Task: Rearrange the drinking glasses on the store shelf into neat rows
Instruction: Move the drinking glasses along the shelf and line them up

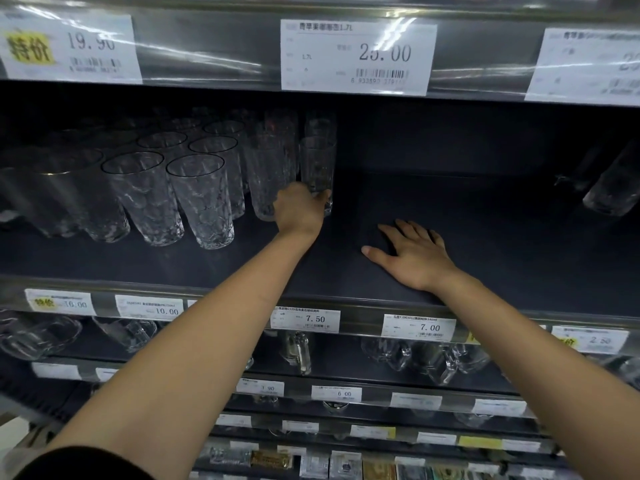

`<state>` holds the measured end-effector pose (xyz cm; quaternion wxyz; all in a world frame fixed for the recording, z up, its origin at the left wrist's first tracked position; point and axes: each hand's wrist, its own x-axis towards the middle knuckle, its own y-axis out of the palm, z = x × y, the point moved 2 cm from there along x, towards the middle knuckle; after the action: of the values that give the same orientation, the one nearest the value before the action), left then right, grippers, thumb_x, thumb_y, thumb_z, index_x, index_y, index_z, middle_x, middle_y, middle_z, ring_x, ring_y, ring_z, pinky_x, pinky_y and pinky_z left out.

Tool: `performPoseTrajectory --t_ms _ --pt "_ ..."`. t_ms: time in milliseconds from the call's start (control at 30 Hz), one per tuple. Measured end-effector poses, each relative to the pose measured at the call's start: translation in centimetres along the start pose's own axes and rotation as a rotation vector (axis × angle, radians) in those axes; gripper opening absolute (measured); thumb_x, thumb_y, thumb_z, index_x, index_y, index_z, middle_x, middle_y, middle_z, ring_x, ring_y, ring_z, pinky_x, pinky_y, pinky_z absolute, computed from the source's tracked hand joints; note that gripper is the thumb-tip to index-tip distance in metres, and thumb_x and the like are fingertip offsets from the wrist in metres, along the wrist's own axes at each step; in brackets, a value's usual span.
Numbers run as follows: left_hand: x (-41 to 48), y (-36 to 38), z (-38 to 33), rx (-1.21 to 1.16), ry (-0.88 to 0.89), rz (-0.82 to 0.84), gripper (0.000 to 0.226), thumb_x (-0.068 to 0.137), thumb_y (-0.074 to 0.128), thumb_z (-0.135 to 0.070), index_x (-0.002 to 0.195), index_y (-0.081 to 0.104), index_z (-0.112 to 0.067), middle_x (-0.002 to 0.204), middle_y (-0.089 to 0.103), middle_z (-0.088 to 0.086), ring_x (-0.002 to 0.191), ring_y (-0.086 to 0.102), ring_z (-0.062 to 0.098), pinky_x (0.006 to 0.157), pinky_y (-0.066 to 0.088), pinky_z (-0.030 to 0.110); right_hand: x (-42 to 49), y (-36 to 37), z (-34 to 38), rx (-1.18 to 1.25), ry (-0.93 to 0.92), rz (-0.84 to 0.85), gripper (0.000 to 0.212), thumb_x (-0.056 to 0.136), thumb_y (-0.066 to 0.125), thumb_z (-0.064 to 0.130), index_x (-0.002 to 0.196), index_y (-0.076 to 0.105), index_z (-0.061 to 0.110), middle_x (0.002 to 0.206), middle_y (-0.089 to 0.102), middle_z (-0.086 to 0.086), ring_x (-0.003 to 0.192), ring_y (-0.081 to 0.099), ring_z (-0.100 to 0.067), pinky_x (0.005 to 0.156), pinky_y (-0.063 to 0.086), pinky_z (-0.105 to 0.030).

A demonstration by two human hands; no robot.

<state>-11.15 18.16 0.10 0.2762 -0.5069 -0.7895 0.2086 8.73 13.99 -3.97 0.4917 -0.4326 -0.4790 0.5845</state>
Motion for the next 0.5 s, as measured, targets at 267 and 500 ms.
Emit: performPoseTrajectory --t_ms 267,500 --pt "1.8 1.1 0.3 0.009 -0.057 -0.014 0.042 0.092 0.063 -0.044 0.094 0.065 -0.002 0.103 0.070 0.015 0.096 0.066 0.028 0.065 0.043 0.027 -0.1 0.0 0.0 0.010 0.001 -0.008 0.079 0.089 0.024 0.078 0.156 0.020 0.036 0.166 0.013 0.000 0.153 0.005 -0.020 0.122 0.002 -0.047" --pt "2.6 1.6 0.3 0.035 -0.080 -0.022 0.039 0.092 0.062 -0.046 0.087 0.062 -0.008 0.104 0.070 0.014 0.096 0.066 0.028 0.065 0.043 0.028 0.0 0.0 0.0 0.009 0.000 -0.015 0.079 0.089 0.024 0.079 0.155 0.021 0.036 0.166 0.013 0.000 0.153 0.005 -0.020 0.122 0.002 -0.047"
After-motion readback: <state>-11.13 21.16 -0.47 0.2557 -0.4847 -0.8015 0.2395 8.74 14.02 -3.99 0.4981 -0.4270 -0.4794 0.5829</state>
